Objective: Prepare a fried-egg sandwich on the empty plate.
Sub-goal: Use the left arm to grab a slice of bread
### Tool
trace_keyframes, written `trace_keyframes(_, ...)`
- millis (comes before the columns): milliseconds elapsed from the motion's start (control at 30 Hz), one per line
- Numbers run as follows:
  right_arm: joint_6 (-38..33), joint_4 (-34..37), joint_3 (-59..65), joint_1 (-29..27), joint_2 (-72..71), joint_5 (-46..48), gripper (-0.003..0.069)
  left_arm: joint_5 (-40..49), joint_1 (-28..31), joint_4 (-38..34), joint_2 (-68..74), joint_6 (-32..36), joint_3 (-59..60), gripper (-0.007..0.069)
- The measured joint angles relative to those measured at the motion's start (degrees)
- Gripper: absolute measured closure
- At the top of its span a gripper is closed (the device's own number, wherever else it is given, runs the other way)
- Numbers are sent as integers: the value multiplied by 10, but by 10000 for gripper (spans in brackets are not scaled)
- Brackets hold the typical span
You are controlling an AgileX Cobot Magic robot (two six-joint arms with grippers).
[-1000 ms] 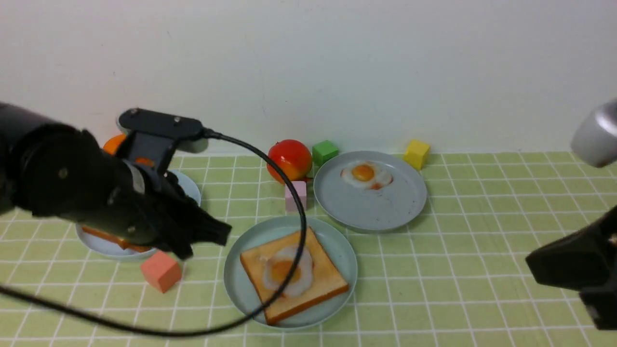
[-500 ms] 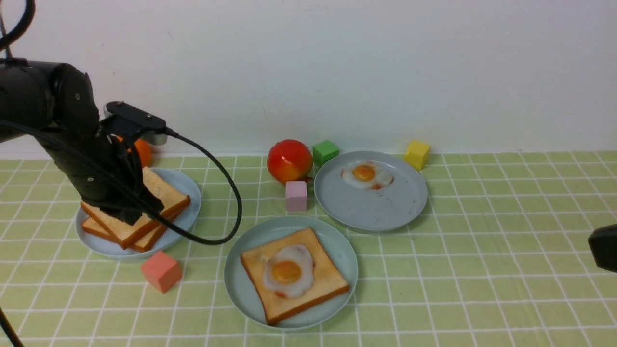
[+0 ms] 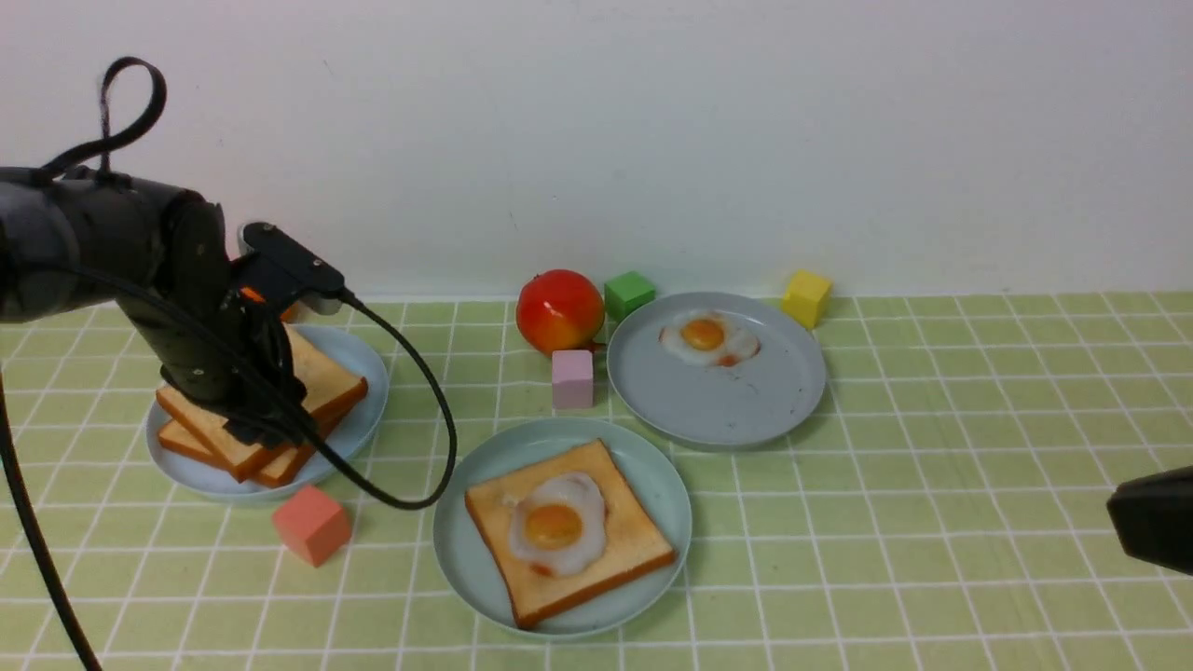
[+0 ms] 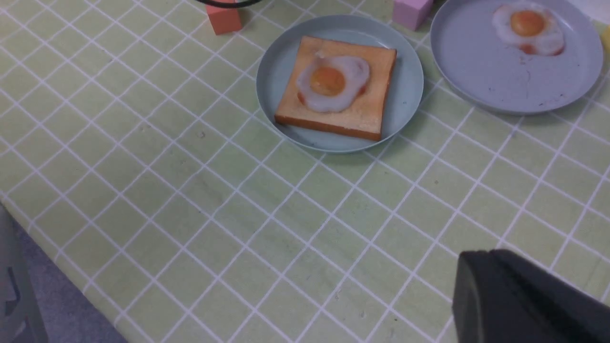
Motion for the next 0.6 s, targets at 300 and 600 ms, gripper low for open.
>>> trace_keyframes(300,0,28,0,0,0,-1,628,2,-1,9,28,1,-7,274)
trace_keyframes(600,1,40,0,0,0,-1,624,11,-2,13,25,0,-8,412)
